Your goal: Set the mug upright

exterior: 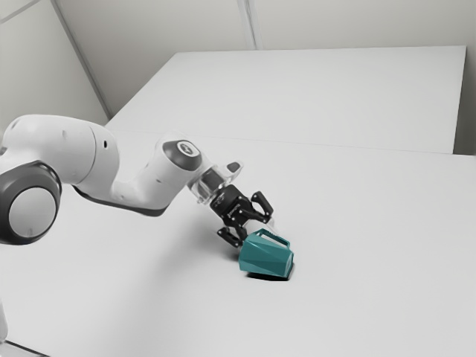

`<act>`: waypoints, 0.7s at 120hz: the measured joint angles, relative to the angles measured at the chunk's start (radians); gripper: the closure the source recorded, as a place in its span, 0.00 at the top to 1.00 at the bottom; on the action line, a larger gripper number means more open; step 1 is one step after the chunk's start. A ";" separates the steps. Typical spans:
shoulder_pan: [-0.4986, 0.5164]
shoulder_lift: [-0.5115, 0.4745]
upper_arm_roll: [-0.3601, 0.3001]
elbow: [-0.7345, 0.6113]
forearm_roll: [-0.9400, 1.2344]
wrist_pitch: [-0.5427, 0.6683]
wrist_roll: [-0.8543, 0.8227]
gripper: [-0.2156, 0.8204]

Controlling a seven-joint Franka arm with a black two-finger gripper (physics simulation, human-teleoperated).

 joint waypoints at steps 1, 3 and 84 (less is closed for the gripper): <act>0.000 0.000 0.000 0.001 0.004 0.002 -0.001 0.47; -0.001 0.000 0.000 0.002 0.010 0.005 -0.003 0.43; -0.056 -0.161 -0.030 0.050 0.287 0.075 -0.113 0.04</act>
